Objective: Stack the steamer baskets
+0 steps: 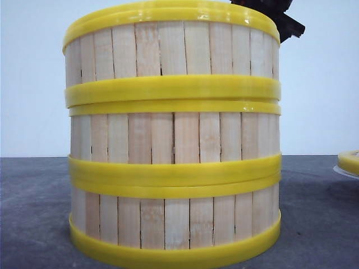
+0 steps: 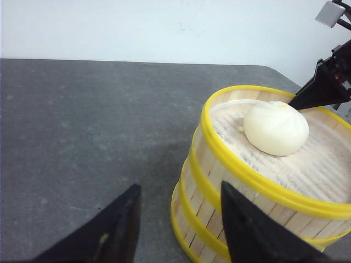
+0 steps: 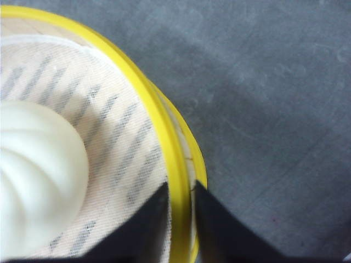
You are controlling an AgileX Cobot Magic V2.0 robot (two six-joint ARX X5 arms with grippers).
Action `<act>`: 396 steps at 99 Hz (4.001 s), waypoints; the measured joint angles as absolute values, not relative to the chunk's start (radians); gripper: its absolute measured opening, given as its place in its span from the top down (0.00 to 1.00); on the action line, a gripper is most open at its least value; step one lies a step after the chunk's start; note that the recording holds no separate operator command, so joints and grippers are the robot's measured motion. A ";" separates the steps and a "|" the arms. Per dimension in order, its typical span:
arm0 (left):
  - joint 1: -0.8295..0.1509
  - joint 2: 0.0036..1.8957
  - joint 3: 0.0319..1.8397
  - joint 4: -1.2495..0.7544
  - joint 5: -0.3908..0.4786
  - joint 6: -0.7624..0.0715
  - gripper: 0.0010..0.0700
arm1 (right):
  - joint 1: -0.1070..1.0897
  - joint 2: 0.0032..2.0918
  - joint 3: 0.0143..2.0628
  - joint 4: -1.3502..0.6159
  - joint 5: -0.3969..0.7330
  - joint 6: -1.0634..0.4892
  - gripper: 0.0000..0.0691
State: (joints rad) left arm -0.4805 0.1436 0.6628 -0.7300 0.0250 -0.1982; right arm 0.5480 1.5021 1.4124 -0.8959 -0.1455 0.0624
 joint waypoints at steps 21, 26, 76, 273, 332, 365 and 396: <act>-0.480 0.144 0.663 -0.730 0.025 -0.198 0.62 | 0.548 1.502 1.412 -0.880 -0.076 0.063 0.52; -0.480 0.144 0.663 -0.730 0.025 -0.198 0.62 | 0.548 1.502 1.412 -0.865 -0.076 0.063 0.51; -0.480 0.144 0.663 -0.730 0.025 -0.198 0.62 | 0.542 1.240 1.412 -0.822 0.207 0.067 0.50; -0.480 0.144 0.663 -0.752 0.025 -0.198 0.62 | -0.105 1.244 0.902 -0.717 0.025 0.139 0.51; -0.480 0.144 0.663 -0.752 0.025 -0.198 0.62 | -0.107 1.275 0.902 -0.706 0.023 0.146 0.80; -0.480 0.144 0.663 -0.752 0.025 -0.198 0.62 | -0.112 1.297 0.902 -0.708 0.021 0.149 0.82; -0.480 0.144 0.663 -0.752 0.025 -0.198 0.62 | -0.112 1.297 0.902 -0.697 0.021 0.162 0.92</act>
State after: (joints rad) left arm -0.4805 0.1436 0.6628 -0.7521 0.0250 -0.1982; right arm -0.1123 1.2968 0.9024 -0.6968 0.0212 0.1616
